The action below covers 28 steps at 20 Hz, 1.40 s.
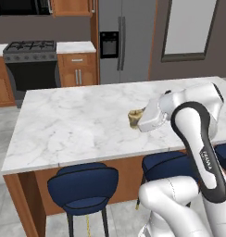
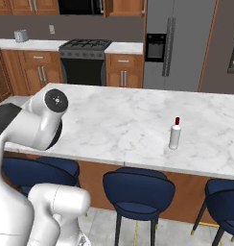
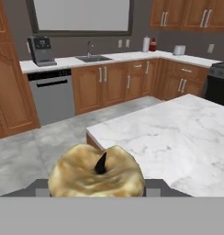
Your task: Get the candle and the liquor from the cabinet and move them to the dining counter.
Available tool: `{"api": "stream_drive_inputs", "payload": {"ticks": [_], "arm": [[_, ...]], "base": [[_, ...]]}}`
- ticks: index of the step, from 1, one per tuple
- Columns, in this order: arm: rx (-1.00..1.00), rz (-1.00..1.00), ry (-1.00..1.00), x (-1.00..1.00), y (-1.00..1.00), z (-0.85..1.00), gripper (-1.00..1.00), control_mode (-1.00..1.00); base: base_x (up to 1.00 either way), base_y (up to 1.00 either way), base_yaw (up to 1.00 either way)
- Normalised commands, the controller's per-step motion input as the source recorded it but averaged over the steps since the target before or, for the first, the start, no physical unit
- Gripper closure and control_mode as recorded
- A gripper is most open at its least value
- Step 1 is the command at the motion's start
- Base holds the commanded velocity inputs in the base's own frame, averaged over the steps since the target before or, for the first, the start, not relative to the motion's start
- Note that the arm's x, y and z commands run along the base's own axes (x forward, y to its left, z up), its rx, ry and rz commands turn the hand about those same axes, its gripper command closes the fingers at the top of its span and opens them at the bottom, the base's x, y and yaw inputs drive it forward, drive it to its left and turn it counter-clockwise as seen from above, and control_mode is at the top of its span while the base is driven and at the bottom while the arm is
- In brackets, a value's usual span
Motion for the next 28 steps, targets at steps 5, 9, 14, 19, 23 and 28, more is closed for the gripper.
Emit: {"api": "stream_drive_inputs", "payload": {"ticks": [5, 9, 14, 19, 23, 28], "arm": [[0.00, 0.00, 0.00, 0.59, 0.01, -0.25, 1.00, -1.00], [-0.03, 0.00, 0.00, 0.64, 0.11, -0.29, 1.00, -1.00], [-0.03, 0.00, 0.00, 0.59, 0.15, -0.40, 1.00, -1.00], [-0.01, 0.00, 0.00, 0.64, 0.15, -0.30, 1.00, -1.00], [0.00, 0.00, 0.00, 0.52, 0.00, -0.25, 1.00, -1.00], [0.00, 0.00, 0.00, 0.46, 0.00, -0.41, 1.00, -1.00]], "base": [[0.00, 0.00, 0.00], [0.00, 0.00, 0.00], [0.00, 0.00, 0.00], [0.00, 0.00, 0.00], [0.00, 0.00, 0.00], [0.00, 0.00, 0.00]]}}
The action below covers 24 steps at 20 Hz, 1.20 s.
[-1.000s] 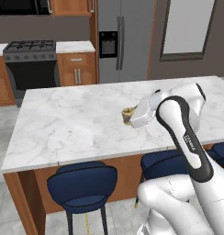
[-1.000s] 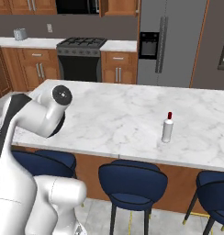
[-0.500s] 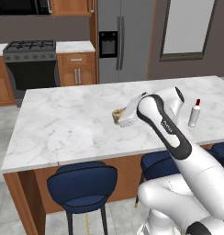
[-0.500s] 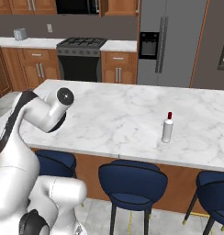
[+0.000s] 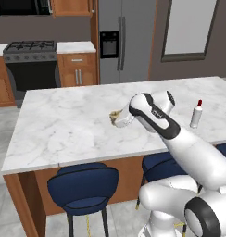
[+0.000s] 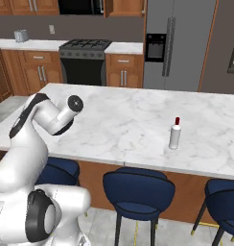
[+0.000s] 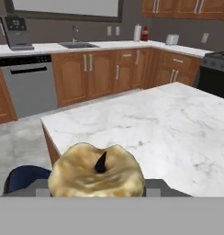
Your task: Get the candle and the liquor from the cabinet and move them to the dining counter.
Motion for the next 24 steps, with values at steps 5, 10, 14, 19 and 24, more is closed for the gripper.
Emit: {"api": "stream_drive_inputs", "payload": {"ticks": [5, 10, 14, 19, 24], "arm": [[-0.01, 0.00, 0.00, 0.41, 0.01, -0.45, 1.00, -1.00], [-0.02, 0.00, 0.00, 0.35, 0.09, -0.36, 1.00, -1.00], [-0.01, 0.00, 0.00, 0.29, 0.04, -0.31, 1.00, -1.00], [-0.01, 0.00, 0.00, 0.14, 0.00, -0.23, 1.00, -1.00], [0.00, 0.00, 0.00, 0.06, 0.00, -0.19, 1.00, -1.00]], "base": [[0.00, 0.00, 0.00], [0.00, 0.00, 0.00], [0.00, 0.00, 0.00], [0.00, 0.00, 0.00], [0.00, 0.00, 0.00]]}}
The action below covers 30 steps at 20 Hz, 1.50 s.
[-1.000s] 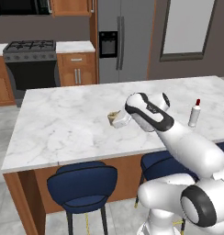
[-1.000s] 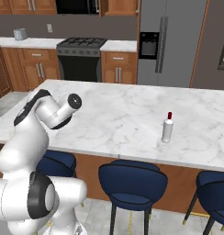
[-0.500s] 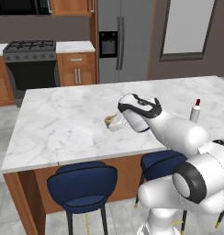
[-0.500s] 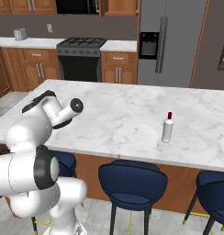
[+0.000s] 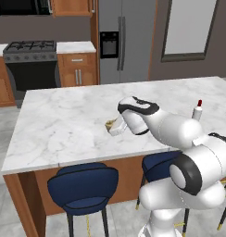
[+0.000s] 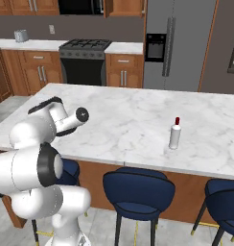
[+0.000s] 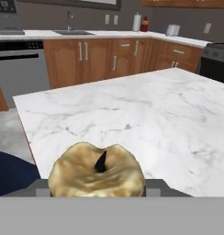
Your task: Get the candle and the liquor from the cabinet and move them to the dining counter.
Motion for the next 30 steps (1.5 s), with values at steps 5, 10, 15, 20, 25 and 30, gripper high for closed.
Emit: {"api": "stream_drive_inputs", "payload": {"ticks": [5, 10, 15, 20, 25, 30], "arm": [[-0.03, 0.00, 0.00, 0.07, 0.02, -0.14, 1.00, -1.00], [-0.06, 0.00, 0.00, 0.14, 0.11, -0.10, 1.00, -1.00], [-0.06, 0.00, 0.00, 0.24, 0.11, -0.17, 1.00, -1.00], [-0.03, 0.00, -0.03, 0.27, 0.05, -0.28, 1.00, -1.00], [0.00, 0.02, -0.13, 0.25, 0.01, -0.32, 1.00, -1.00], [0.00, 0.06, -0.11, 0.24, 0.00, -0.32, 1.00, -1.00]], "base": [[0.00, 0.00, 0.00], [0.00, 0.00, 0.00], [0.00, 0.00, 0.00], [0.00, 0.00, 0.00], [0.00, 0.00, 0.00], [0.00, 0.00, 0.00]]}}
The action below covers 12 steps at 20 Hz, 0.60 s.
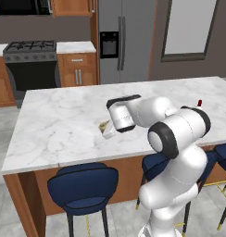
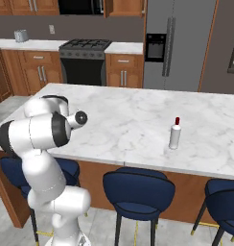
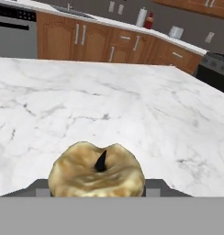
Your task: Get the candle and the liquor from the cabinet and move them to the dining counter.
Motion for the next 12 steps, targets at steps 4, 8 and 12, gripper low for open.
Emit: {"api": "stream_drive_inputs", "payload": {"ticks": [4, 8, 12], "arm": [[0.00, 0.03, -0.03, 0.18, 0.07, -0.25, 1.00, -1.00], [0.00, 0.00, 0.00, 0.19, 0.15, -0.06, 1.00, -1.00], [0.00, 0.00, 0.00, 0.26, 0.15, -0.03, 1.00, -1.00]], "base": [[0.00, 0.00, 0.00], [0.00, 0.00, 0.00], [0.00, 0.00, 0.00]]}}
